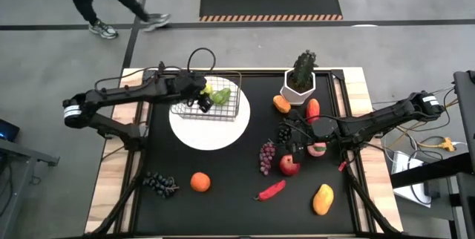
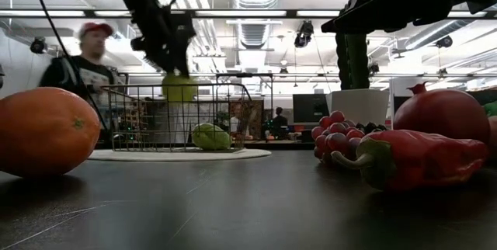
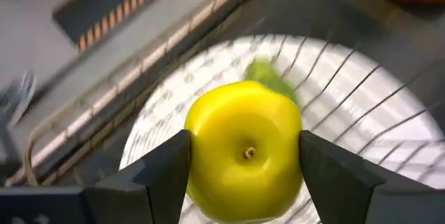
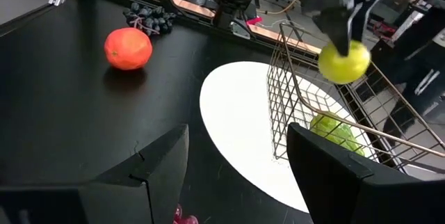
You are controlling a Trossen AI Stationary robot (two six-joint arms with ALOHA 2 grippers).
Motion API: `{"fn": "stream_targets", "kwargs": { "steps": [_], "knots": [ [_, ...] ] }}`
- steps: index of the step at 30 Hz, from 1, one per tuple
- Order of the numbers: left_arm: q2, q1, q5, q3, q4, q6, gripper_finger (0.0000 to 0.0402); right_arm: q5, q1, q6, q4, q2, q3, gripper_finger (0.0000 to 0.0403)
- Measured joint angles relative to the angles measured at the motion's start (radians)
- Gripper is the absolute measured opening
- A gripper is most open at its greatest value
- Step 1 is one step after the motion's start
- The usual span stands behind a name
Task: Build produce basket
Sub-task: Put the green apple in the gold wire basket
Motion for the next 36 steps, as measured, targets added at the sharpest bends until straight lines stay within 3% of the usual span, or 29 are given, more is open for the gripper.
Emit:
{"fn": "stream_targets", "kwargs": {
  "steps": [9,18,36],
  "knots": [
    [0.158,0.141,0.012,0.003,-0.043,-0.023,0.0228,0.000,0.000,0.000,-0.001,0.000,0.000,0.0228],
    [0.296,0.183,0.011,0.003,-0.016,-0.024,0.0228,0.000,0.000,0.001,-0.001,0.000,0.000,0.0228],
    [0.290,0.187,-0.011,-0.003,0.049,-0.074,0.0234,0.000,0.000,0.004,-0.002,0.000,0.000,0.0228]
  ]
}}
